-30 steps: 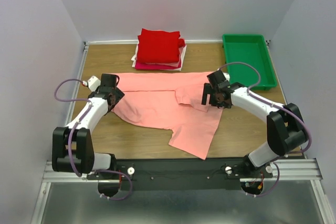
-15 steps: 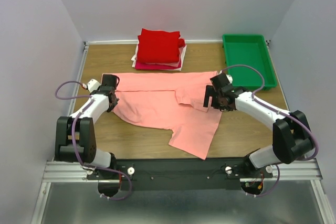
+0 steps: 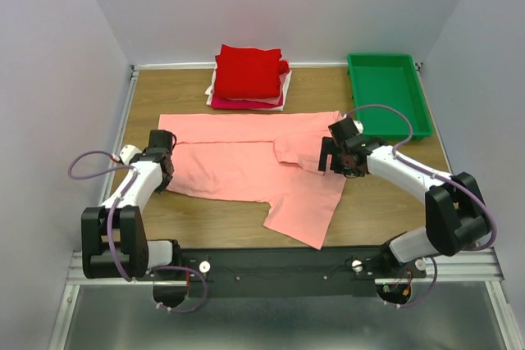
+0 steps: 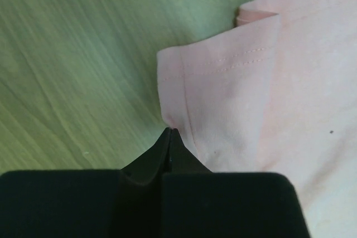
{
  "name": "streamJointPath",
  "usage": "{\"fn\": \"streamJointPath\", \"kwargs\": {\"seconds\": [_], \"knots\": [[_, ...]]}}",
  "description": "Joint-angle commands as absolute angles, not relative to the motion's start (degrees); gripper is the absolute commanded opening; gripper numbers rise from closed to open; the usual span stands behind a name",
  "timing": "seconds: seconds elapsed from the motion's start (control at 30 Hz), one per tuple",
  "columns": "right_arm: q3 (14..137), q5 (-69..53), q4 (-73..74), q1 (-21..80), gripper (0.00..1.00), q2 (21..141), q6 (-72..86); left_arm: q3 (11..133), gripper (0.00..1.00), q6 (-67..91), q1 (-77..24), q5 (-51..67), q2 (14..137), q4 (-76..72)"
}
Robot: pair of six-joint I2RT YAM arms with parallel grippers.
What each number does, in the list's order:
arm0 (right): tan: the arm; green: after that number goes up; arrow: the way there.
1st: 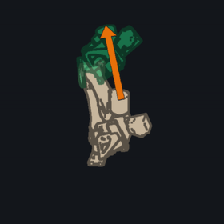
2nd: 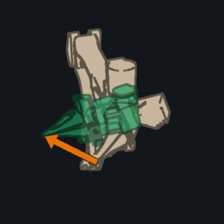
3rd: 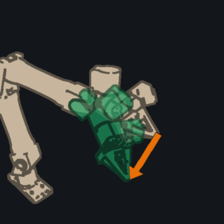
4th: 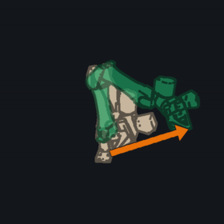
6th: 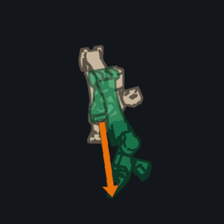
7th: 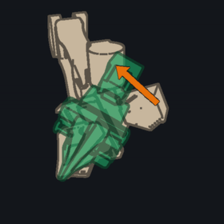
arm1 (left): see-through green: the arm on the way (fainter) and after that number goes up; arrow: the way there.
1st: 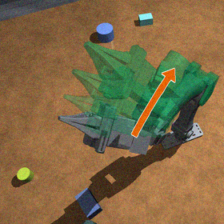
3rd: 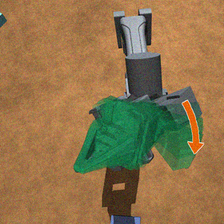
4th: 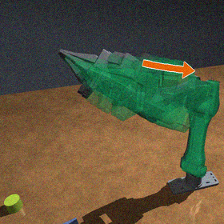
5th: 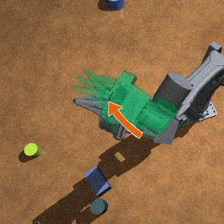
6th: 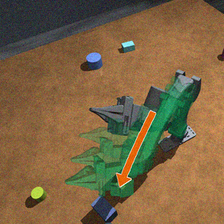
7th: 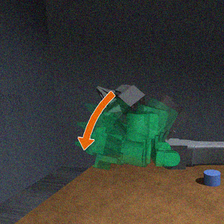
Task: Fold and stack the t-shirts
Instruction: Fold the tshirt
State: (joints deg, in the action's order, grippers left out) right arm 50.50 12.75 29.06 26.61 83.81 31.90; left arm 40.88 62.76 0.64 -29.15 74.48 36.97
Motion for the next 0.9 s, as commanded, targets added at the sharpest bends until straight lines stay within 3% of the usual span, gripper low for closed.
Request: {"fn": "streamJointPath", "kwargs": {"seconds": [0.0, 0.33, 0.57, 0.6, 0.63, 0.67, 0.7, 0.87], "knots": [[49.40, 12.74, 28.12, 26.46, 0.98, 82.79, 31.99, 39.73, 0.00, 63.90, 1.76, -30.59, 71.37, 39.73], [49.04, 14.59, 28.12, 26.45, 0.98, 83.06, 33.40, 41.57, 0.00, 65.31, 1.67, -27.69, 71.63, 45.62], [49.04, 16.70, 28.30, 26.46, 0.98, 82.97, 33.66, 45.61, 0.00, 71.18, 2.02, -32.42, 67.33, 51.57], [48.96, 16.87, 28.30, 26.37, 0.98, 82.88, 33.66, 47.44, 0.12, 72.41, 2.20, -34.78, 65.93, 55.07], [48.96, 17.31, 28.39, 26.37, 0.98, 82.79, 33.58, 48.24, 0.33, 72.86, 2.20, -35.33, 65.22, 56.15], [48.96, 17.92, 28.39, 26.37, 0.98, 82.71, 33.57, 48.77, 0.59, 73.30, 2.11, -35.77, 64.43, 56.86], [49.13, 18.10, 28.30, 26.37, 0.98, 82.71, 33.49, 49.56, 0.98, 73.56, 2.20, -36.38, 62.68, 57.91], [49.22, 17.93, 28.39, 26.37, 0.98, 82.79, 33.22, 49.66, 0.98, 73.31, 2.20, -35.60, 57.40, 57.40]]}}
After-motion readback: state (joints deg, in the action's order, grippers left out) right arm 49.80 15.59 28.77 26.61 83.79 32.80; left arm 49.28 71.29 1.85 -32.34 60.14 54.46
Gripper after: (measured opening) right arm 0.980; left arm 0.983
